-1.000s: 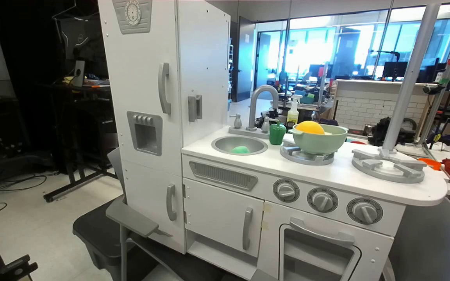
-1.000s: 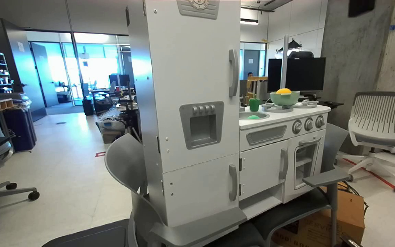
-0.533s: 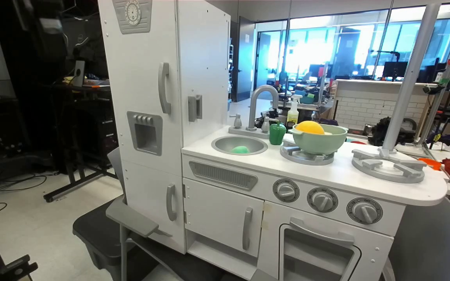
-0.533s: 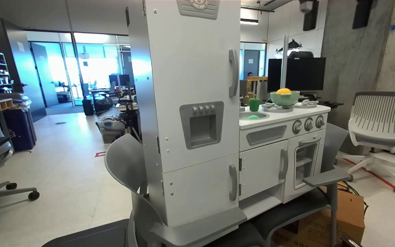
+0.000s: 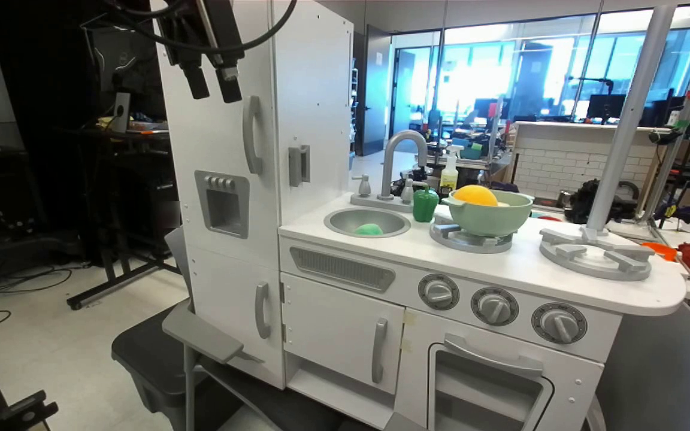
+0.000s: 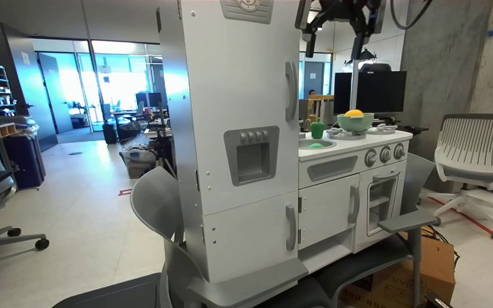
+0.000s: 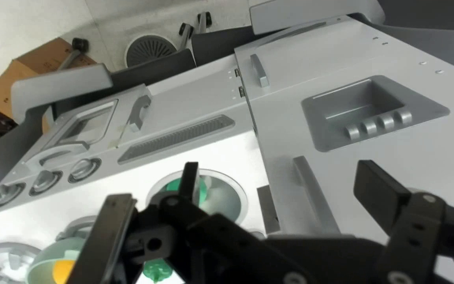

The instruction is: Put the green and orange sponges inside the top part of the fridge then close it

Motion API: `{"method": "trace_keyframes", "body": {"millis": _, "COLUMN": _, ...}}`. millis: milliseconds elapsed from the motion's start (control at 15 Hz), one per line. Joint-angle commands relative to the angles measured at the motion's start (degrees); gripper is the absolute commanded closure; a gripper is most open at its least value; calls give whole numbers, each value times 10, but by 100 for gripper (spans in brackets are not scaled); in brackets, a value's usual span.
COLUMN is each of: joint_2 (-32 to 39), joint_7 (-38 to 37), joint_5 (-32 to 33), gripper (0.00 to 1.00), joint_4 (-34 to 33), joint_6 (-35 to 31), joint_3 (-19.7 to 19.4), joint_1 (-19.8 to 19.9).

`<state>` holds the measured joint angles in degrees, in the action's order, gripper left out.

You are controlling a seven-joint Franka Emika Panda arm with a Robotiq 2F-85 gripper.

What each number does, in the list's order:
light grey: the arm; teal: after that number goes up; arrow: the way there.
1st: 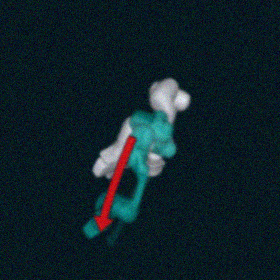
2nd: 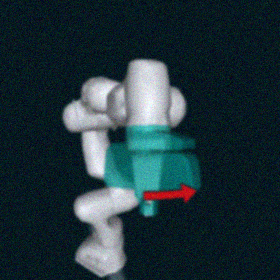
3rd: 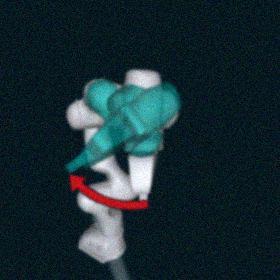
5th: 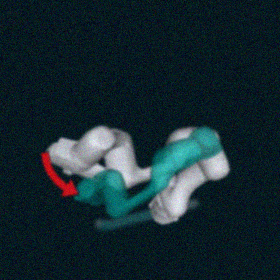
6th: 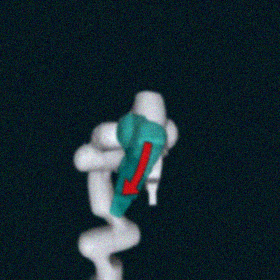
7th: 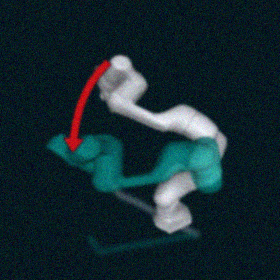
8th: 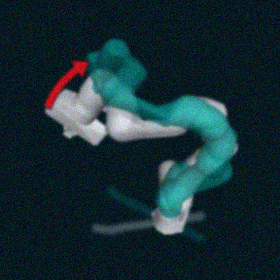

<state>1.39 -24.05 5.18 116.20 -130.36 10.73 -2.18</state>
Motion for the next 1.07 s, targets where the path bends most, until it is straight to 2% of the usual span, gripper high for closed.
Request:
{"method": "trace_keyframes", "body": {"millis": 0, "joint_2": 50, "joint_7": -15, "joint_5": 74, "gripper": 0, "joint_4": -42, "joint_6": -21, "joint_3": -8, "joint_1": -40}}
{"method": "trace_keyframes", "body": {"millis": 200, "joint_2": 81, "joint_7": -27, "joint_5": 124, "gripper": 0, "joint_4": -54, "joint_6": -46, "joint_3": -18, "joint_1": -61}}
{"method": "trace_keyframes", "body": {"millis": 533, "joint_2": 112, "joint_7": -41, "joint_5": 169, "gripper": 0, "joint_4": -53, "joint_6": -112, "joint_3": -47, "joint_1": -80}}
{"method": "trace_keyframes", "body": {"millis": 1000, "joint_2": 123, "joint_7": -32, "joint_5": 169, "gripper": 0, "joint_4": -38, "joint_6": -175, "joint_3": -74, "joint_1": -92}}
